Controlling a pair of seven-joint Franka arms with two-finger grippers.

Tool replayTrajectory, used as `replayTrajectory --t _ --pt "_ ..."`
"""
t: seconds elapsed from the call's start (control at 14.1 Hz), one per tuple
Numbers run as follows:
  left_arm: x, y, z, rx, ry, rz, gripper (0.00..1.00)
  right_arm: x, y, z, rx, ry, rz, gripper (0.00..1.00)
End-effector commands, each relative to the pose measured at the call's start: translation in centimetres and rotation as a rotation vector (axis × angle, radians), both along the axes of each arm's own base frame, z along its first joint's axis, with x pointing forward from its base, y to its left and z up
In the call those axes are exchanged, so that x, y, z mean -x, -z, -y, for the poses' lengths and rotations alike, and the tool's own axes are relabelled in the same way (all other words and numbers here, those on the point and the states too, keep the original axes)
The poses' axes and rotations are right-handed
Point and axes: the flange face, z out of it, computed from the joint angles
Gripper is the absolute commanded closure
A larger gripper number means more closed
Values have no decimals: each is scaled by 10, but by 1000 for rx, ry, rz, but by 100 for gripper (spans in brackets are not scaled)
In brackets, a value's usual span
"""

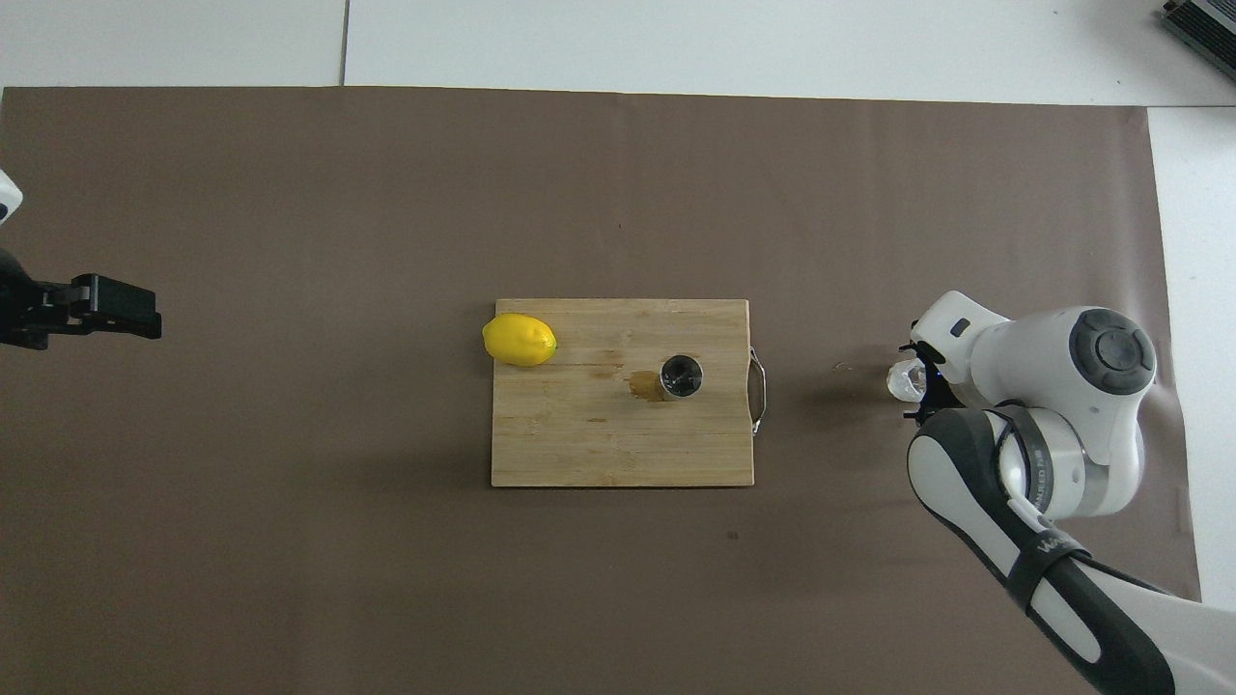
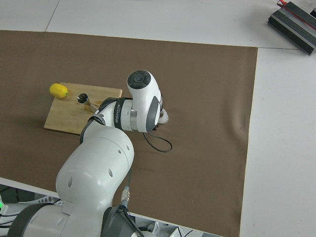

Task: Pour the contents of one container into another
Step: 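Lower the white cup onto the table and open the right gripper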

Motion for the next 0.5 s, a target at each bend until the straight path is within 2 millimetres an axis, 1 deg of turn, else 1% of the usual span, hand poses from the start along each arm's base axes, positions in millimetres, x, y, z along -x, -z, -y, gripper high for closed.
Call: replayTrajectory --t 0.0,0.07,0.14,0.35,0.43 --pt "8 -1 -1 -3 -9 -1 0 4 -37 -23 -15 87 -19 0" --pt "8 -1 -1 -3 -9 1 0 4 -50 -34 -12 124 -36 0" --pt "8 -1 -1 -3 -9 -1 0 3 -61 -38 -10 169 -45 0" --pt "8 -1 -1 -3 -9 1 0 6 -112 -40 4 339 -13 0" --pt "8 -1 -1 -3 -9 1 0 4 -126 -38 6 398 -16 0"
